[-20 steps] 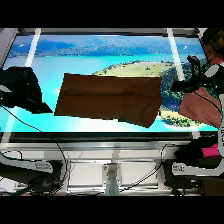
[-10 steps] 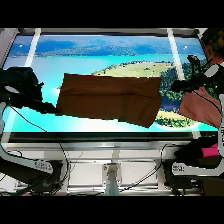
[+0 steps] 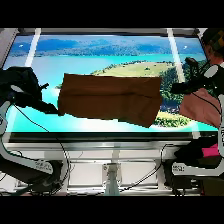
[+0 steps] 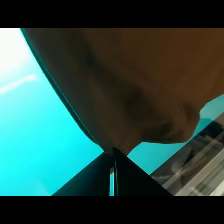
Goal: Fold the clothes and pants, and hang the long-sleeved shirts on hangers.
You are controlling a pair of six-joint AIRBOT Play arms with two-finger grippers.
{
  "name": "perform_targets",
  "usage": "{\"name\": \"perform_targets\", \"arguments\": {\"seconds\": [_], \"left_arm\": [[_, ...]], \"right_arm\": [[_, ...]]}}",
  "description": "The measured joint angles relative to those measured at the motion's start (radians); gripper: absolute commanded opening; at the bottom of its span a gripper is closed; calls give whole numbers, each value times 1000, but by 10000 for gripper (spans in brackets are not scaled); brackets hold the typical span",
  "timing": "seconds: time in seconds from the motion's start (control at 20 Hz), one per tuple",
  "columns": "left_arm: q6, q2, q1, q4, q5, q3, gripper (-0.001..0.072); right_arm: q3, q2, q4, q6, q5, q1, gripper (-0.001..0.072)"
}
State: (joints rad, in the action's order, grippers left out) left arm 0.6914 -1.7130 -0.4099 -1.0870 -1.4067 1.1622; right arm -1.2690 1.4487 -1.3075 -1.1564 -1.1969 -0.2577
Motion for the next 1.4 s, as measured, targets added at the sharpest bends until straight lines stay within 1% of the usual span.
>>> {"name": "perform_targets", "arguments": {"seconds": [0.05,0.3,0.55,0.8,0.95,1.1,1.3,1.4], "left_arm": [[0,17,-1,-3,-6,6,19],[0,124,0,88,-53,19,20],[0,189,1,121,-61,21,20],[5,205,1,129,-64,21,20],[5,207,1,131,-65,21,20],[5,208,1,131,-65,21,20],[5,208,1,132,-65,21,20],[5,208,1,132,-64,21,20]], "right_arm": [[20,0,8,7,-15,0,470],[206,-15,135,60,-44,0,469],[446,-132,278,98,-10,0,469],[645,-286,371,70,29,0,469],[738,-349,401,30,58,0,469],[800,-377,433,-4,90,0,468],[847,-389,492,-20,136,1,467],[865,-391,520,-24,156,2,448]]}}
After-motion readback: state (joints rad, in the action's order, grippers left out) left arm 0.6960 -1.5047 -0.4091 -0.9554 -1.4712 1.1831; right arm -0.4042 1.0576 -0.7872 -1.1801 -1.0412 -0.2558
